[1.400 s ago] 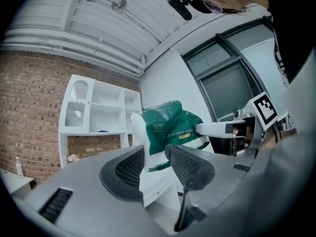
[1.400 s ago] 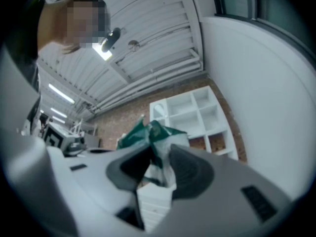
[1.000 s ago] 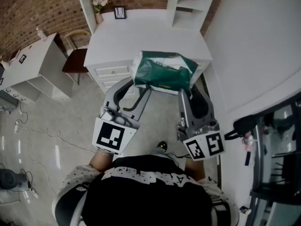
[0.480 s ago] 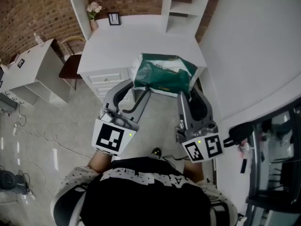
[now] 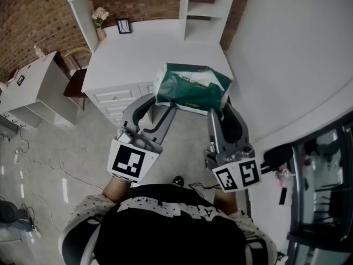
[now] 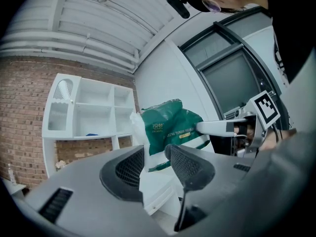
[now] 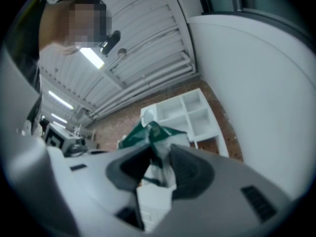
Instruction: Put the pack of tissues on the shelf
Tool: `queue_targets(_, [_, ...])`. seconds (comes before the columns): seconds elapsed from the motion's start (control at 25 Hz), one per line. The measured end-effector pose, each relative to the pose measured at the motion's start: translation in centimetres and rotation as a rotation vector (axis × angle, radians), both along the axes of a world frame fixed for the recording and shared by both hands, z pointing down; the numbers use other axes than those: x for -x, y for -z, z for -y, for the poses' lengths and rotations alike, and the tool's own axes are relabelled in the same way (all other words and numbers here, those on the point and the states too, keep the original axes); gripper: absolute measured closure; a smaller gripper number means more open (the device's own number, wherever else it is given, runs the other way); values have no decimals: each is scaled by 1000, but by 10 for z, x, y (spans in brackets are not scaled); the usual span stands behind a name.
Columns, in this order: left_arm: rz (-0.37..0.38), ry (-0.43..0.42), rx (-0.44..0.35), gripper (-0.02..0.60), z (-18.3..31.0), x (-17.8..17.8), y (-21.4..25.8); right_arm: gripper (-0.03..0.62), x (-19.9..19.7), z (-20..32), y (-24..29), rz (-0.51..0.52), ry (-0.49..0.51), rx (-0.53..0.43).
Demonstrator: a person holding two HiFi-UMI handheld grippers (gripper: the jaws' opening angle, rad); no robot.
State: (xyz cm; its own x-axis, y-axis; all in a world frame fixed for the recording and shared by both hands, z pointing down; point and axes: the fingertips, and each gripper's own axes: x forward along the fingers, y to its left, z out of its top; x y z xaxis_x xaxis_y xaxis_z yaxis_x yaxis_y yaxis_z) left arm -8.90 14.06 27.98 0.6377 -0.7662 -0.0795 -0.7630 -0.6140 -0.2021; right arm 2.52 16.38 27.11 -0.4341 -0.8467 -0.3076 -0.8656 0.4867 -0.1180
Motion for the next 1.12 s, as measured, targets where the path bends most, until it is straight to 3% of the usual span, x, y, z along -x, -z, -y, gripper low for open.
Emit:
queue_targets(0.2, [1,-9,-5,393,-1,-4,3,448,-4,-2,3,7,-8,-10])
queue_targets(0.6, [48,-17,5,393,3,-68,-7,448,-68,1,-11,52,-14,-3])
queue_targets(1.12, [54,-48,5,393,11,-84,-11,448,-84,5,-16,63,-45,2])
